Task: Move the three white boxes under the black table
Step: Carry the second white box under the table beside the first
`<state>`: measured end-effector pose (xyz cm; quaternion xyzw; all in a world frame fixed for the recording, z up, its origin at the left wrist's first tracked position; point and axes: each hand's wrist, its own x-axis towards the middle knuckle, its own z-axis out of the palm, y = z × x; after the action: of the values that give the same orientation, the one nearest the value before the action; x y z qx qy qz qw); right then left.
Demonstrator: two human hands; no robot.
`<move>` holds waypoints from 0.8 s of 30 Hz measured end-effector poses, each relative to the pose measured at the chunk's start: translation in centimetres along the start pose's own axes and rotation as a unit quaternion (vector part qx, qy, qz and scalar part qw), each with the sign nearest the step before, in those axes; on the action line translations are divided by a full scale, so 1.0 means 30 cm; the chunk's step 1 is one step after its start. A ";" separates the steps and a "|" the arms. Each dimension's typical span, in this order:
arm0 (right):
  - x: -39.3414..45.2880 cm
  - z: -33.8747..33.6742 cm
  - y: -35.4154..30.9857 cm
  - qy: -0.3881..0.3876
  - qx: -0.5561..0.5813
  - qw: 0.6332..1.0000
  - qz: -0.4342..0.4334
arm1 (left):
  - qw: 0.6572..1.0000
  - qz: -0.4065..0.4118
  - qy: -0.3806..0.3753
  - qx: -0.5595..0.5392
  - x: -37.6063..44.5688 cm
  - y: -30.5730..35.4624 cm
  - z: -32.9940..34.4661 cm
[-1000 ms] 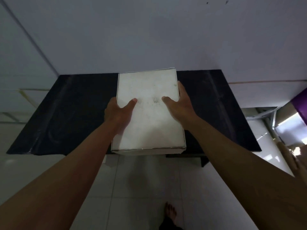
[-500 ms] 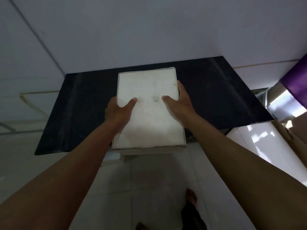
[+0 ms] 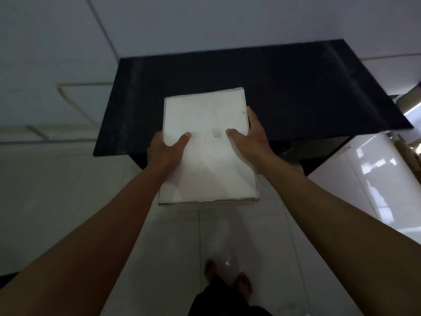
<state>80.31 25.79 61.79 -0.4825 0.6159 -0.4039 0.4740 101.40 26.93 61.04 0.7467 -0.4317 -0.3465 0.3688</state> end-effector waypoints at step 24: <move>-0.236 0.597 0.604 0.003 -0.028 0.995 0.100 | 0.990 -0.110 -0.041 0.081 0.004 -0.822 -0.183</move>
<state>94.51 35.76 41.85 -0.4306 0.6735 -0.3382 0.4965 115.63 36.96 42.76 0.8022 -0.3884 -0.3793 0.2484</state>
